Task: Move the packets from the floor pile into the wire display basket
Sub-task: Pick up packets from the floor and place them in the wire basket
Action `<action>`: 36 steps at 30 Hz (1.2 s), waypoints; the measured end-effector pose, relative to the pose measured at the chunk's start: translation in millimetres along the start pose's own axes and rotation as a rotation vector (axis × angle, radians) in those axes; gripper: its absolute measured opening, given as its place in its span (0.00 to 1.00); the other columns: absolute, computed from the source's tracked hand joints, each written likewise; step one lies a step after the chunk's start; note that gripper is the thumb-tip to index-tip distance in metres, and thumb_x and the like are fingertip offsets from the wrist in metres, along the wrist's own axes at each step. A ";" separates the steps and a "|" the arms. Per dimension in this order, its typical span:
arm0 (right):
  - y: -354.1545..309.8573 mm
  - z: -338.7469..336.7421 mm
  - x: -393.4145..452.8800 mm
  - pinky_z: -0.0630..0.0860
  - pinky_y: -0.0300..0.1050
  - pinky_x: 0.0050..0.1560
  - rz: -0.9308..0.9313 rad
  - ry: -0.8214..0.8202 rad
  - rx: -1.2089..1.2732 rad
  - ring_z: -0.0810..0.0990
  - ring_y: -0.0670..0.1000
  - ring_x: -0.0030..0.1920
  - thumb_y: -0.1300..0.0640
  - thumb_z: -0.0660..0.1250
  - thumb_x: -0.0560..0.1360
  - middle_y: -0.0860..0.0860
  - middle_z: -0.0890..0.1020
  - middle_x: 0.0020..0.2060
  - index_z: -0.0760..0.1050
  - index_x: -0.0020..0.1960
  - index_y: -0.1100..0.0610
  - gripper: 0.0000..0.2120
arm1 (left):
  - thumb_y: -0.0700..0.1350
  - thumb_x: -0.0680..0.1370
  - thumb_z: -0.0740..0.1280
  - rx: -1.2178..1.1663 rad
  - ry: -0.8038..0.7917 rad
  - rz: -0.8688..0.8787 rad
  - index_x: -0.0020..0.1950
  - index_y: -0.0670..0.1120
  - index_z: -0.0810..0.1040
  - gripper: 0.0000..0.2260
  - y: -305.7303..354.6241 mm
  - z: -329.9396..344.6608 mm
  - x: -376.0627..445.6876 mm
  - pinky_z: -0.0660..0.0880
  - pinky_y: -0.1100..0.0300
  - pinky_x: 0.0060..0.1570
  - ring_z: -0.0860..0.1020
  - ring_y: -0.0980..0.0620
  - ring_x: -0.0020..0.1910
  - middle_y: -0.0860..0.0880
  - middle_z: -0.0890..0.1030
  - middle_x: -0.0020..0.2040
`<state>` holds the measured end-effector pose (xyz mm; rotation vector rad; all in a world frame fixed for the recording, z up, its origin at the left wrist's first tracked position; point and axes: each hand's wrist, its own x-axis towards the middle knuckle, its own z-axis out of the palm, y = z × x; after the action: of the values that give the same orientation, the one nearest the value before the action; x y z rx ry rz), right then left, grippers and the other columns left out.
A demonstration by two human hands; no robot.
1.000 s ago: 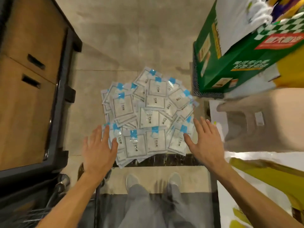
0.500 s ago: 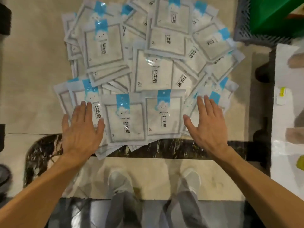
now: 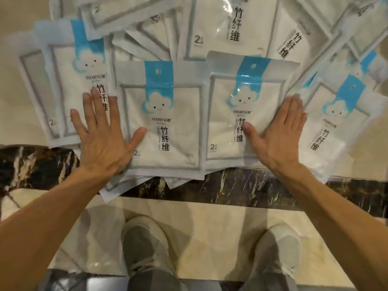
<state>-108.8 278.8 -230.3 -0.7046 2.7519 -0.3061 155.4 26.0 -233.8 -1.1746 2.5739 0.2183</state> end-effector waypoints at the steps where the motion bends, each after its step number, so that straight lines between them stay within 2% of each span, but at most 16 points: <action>1: 0.2 2.1 0.4 0.41 0.60 0.82 0.000 0.019 0.024 0.46 0.63 0.83 0.24 0.58 0.73 0.65 0.49 0.82 0.47 0.82 0.69 0.58 | 0.71 0.81 0.44 0.000 0.003 0.008 0.83 0.43 0.39 0.42 -0.1 1.6 -0.4 0.37 0.33 0.77 0.35 0.39 0.81 0.37 0.36 0.82; 5: -0.7 3.3 3.3 0.43 0.59 0.82 0.040 0.071 0.170 0.51 0.62 0.82 0.32 0.68 0.71 0.64 0.55 0.81 0.55 0.80 0.68 0.54 | 0.70 0.81 0.46 -0.090 -0.018 0.036 0.84 0.48 0.45 0.38 -0.8 -3.6 -0.5 0.34 0.33 0.76 0.32 0.40 0.80 0.38 0.34 0.82; 7: -3.0 -1.1 6.2 0.49 0.59 0.81 0.088 0.091 0.303 0.56 0.60 0.80 0.40 0.75 0.68 0.61 0.59 0.80 0.61 0.76 0.67 0.48 | 0.70 0.81 0.47 -0.202 -0.016 0.026 0.84 0.50 0.53 0.37 -1.8 -8.9 -0.9 0.32 0.37 0.76 0.31 0.44 0.81 0.41 0.35 0.82; 8: -3.3 -4.5 7.3 0.54 0.56 0.80 0.118 0.088 0.374 0.59 0.59 0.79 0.43 0.78 0.67 0.59 0.61 0.79 0.63 0.74 0.66 0.46 | 0.69 0.81 0.50 -0.272 -0.005 0.009 0.83 0.50 0.58 0.35 -2.1 -11.8 -0.8 0.32 0.40 0.77 0.33 0.46 0.81 0.43 0.36 0.83; 10: -3.3 -14.5 9.1 0.60 0.44 0.77 0.161 0.060 0.452 0.62 0.55 0.77 0.49 0.82 0.67 0.57 0.63 0.76 0.66 0.70 0.65 0.41 | 0.66 0.81 0.58 -0.429 0.034 -0.037 0.77 0.50 0.71 0.30 -2.8 -18.1 -0.7 0.32 0.45 0.77 0.37 0.51 0.82 0.46 0.42 0.84; 11: -3.1 -19.0 10.3 0.61 0.43 0.76 0.170 0.041 0.465 0.63 0.55 0.76 0.50 0.82 0.68 0.56 0.63 0.75 0.68 0.68 0.64 0.37 | 0.64 0.81 0.62 -0.512 0.045 -0.064 0.72 0.49 0.76 0.26 -3.2 -21.7 -0.2 0.33 0.47 0.78 0.40 0.52 0.83 0.47 0.45 0.84; 13: -2.6 -29.3 11.0 0.65 0.49 0.76 0.183 0.033 0.510 0.66 0.55 0.74 0.50 0.81 0.69 0.53 0.65 0.71 0.71 0.62 0.58 0.29 | 0.59 0.79 0.69 -0.596 0.064 -0.108 0.63 0.47 0.82 0.19 -1.1 -31.7 -3.4 0.39 0.47 0.79 0.47 0.53 0.83 0.49 0.54 0.84; 16: -5.9 -52.8 8.5 0.75 0.57 0.67 0.220 0.011 0.602 0.75 0.55 0.66 0.46 0.78 0.70 0.47 0.73 0.62 0.72 0.53 0.50 0.19 | 0.55 0.77 0.73 -0.724 0.063 -0.183 0.58 0.47 0.82 0.15 9.4 -55.5 -12.2 0.60 0.48 0.76 0.64 0.50 0.76 0.49 0.72 0.74; 18: -12.6 -75.9 5.1 0.84 0.48 0.53 0.295 -0.091 0.848 0.85 0.52 0.56 0.54 0.77 0.75 0.45 0.83 0.53 0.74 0.57 0.51 0.15 | 0.47 0.79 0.73 -1.005 0.008 -0.267 0.52 0.51 0.80 0.04 17.6 -76.5 -18.3 0.77 0.55 0.60 0.80 0.56 0.60 0.52 0.81 0.58; 19: -14.9 -86.9 3.9 0.84 0.43 0.47 0.317 -0.168 0.951 0.87 0.49 0.52 0.60 0.74 0.76 0.45 0.85 0.50 0.74 0.61 0.54 0.15 | 0.44 0.80 0.72 -1.123 -0.020 -0.285 0.50 0.54 0.78 0.05 19.6 -84.6 -20.9 0.80 0.57 0.53 0.82 0.61 0.51 0.54 0.83 0.52; 20: -18.1 -99.0 2.2 0.84 0.41 0.45 0.327 -0.221 1.003 0.87 0.48 0.50 0.63 0.73 0.77 0.46 0.87 0.48 0.74 0.63 0.55 0.16 | 0.42 0.80 0.71 -1.200 -0.039 -0.289 0.50 0.55 0.77 0.08 20.8 -93.5 -23.6 0.81 0.58 0.50 0.83 0.63 0.48 0.55 0.84 0.50; 23: -26.5 -136.9 -0.2 0.85 0.44 0.44 0.312 -0.277 0.995 0.88 0.49 0.48 0.65 0.72 0.76 0.49 0.87 0.50 0.75 0.63 0.55 0.17 | 0.38 0.80 0.70 -1.304 -0.043 -0.312 0.54 0.57 0.77 0.13 18.7 -121.7 -31.8 0.82 0.62 0.47 0.84 0.61 0.48 0.59 0.86 0.48; 27: -45.4 -204.9 0.0 0.84 0.42 0.43 0.319 -0.340 1.066 0.88 0.48 0.47 0.66 0.72 0.76 0.48 0.88 0.48 0.78 0.60 0.55 0.15 | 0.37 0.79 0.70 -1.367 -0.017 -0.367 0.55 0.55 0.79 0.13 17.5 -179.3 -41.8 0.83 0.59 0.48 0.85 0.60 0.46 0.59 0.86 0.46; 31: -75.6 -293.0 5.0 0.85 0.53 0.50 0.330 -0.399 1.159 0.87 0.57 0.54 0.66 0.72 0.72 0.55 0.87 0.54 0.77 0.65 0.60 0.21 | 0.34 0.79 0.68 -1.465 -0.018 -0.387 0.56 0.53 0.79 0.13 24.9 -266.0 -53.3 0.83 0.62 0.42 0.85 0.59 0.44 0.58 0.87 0.45; 33: -95.1 -343.8 6.2 0.86 0.54 0.49 0.346 -0.424 1.198 0.87 0.58 0.54 0.65 0.72 0.72 0.57 0.87 0.54 0.77 0.66 0.61 0.22 | 0.35 0.79 0.68 -1.523 -0.033 -0.408 0.60 0.48 0.79 0.12 27.1 -315.5 -61.5 0.84 0.58 0.41 0.86 0.53 0.48 0.53 0.88 0.49; 36: -124.7 -413.5 6.2 0.86 0.52 0.43 0.343 -0.445 1.221 0.88 0.59 0.51 0.67 0.70 0.75 0.58 0.87 0.53 0.78 0.65 0.60 0.19 | 0.39 0.77 0.70 -1.572 -0.040 -0.412 0.62 0.47 0.79 0.14 26.3 -383.0 -70.8 0.83 0.43 0.52 0.85 0.44 0.55 0.46 0.86 0.57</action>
<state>-193.0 223.7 189.9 0.0462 1.7103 -1.3512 99.3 -6.2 151.1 -1.9239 1.6928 2.3091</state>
